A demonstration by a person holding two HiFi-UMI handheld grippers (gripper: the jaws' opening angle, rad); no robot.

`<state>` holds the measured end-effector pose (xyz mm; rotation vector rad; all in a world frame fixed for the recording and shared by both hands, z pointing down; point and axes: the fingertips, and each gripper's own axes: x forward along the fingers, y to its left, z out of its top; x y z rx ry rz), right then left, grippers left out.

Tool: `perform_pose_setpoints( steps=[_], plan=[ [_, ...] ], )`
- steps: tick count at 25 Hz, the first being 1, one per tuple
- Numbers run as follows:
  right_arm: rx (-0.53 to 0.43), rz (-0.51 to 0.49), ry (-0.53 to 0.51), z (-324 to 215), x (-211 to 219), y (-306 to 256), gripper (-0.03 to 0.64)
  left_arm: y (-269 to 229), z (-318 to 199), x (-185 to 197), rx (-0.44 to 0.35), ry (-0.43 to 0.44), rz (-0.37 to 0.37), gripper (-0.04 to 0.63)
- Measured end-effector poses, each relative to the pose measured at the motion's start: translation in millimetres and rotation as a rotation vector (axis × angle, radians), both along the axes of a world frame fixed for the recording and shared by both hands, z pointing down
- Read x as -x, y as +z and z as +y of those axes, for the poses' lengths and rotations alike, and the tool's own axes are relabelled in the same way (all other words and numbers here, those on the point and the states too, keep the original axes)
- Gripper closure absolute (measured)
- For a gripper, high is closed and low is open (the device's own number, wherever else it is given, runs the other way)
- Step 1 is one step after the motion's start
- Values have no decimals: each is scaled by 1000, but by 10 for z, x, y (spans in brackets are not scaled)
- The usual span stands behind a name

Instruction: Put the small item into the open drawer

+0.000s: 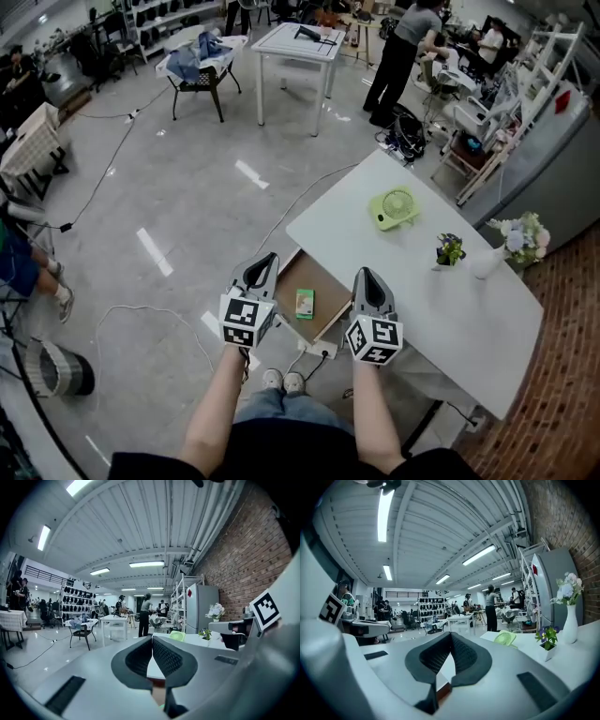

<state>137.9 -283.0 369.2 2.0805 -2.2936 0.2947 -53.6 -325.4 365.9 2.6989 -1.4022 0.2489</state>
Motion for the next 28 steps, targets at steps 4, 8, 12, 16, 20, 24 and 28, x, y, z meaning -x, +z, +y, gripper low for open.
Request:
perform_pose_setpoints(
  steps=[4, 8, 12, 16, 20, 24, 28],
  plan=[
    [-33, 18, -5, 88, -68, -153, 615, -115, 54, -26, -14, 5, -3, 572],
    [-58, 17, -3, 180, -108, -257, 615, -152, 125, -29, -18, 5, 2, 572],
    [-84, 27, -7, 147, -146, -376, 615, -203, 107, -35, -32, 2, 9, 572],
    [-91, 26, -10, 154, -158, -402, 615, -190, 109, -41, -33, 0, 10, 572],
    [-91, 16, -16, 167, -137, -398, 617, -200, 103, -37, -37, 0, 10, 572],
    [-85, 26, -21, 152, -101, -392, 617, -216, 91, -26, -38, 3, 14, 572],
    [-82, 31, -27, 122, -98, -388, 617, -201, 65, -29, -35, 0, 17, 572]
  ],
)
